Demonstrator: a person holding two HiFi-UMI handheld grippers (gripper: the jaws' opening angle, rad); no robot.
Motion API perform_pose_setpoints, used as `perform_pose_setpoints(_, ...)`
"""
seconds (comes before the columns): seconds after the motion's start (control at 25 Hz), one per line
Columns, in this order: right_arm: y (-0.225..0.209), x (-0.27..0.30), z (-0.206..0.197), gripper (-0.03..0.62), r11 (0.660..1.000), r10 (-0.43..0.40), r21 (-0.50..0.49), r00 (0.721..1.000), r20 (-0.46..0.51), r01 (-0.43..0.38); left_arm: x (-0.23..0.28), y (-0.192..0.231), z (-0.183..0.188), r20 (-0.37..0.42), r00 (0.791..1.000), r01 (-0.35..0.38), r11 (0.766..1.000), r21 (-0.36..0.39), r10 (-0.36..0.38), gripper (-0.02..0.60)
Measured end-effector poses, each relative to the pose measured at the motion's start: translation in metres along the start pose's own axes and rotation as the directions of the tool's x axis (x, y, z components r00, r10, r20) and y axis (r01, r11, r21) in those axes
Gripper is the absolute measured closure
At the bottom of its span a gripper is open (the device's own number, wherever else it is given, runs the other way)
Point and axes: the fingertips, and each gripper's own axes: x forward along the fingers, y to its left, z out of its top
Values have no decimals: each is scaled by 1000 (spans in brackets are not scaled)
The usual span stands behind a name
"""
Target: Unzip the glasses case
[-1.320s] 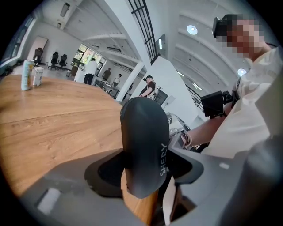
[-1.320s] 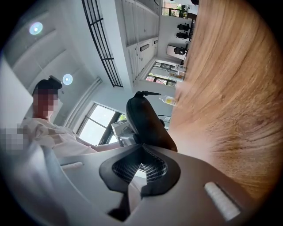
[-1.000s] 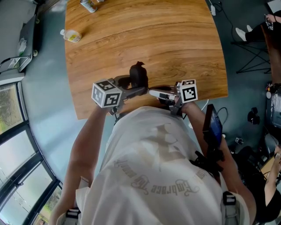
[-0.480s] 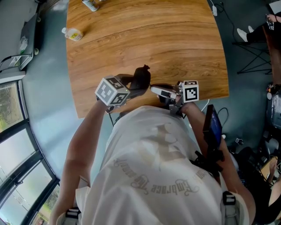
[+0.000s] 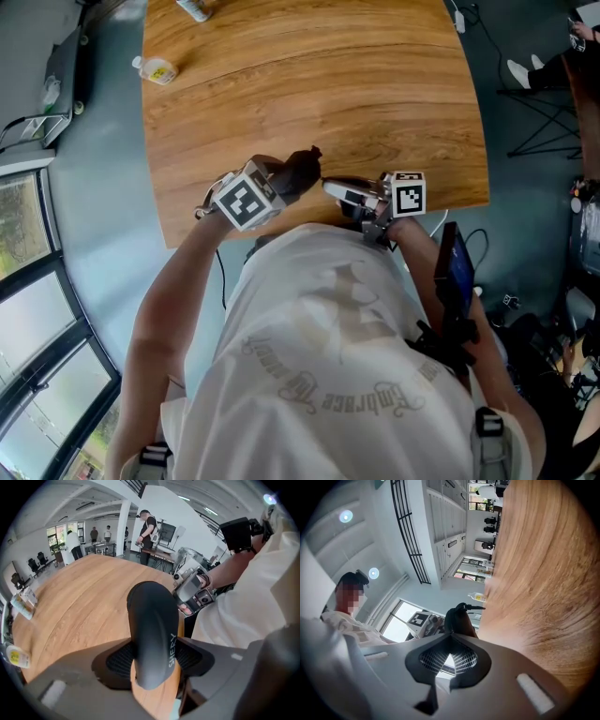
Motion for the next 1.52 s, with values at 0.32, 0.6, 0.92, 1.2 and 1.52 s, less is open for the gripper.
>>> perform_pose_setpoints(0.32,3,-1,4,588,1000,14,18,999,35,-14,-3,0,-5,-63,998,-3,998,58,6,304)
perform_pose_setpoints(0.6,1,1,0,586,1000,9,14,1000,18,-9,4,-5,-26,-192,981,23,992,125,1,307)
perform_pose_setpoints(0.92,4,3,-1,586,1000,4,-2,1000,-2,-4,7,-10,-39,-297,954,38,975,220,30,310)
perform_pose_setpoints(1.2,4,4,-9,588,1000,-17,-23,998,-65,15,9,-12,-49,-398,914,43,953,299,84,313)
perform_pose_setpoints(1.52,-1,2,-1,586,998,-9,67,999,47,6,22,-23,-47,-344,939,38,992,122,6,316)
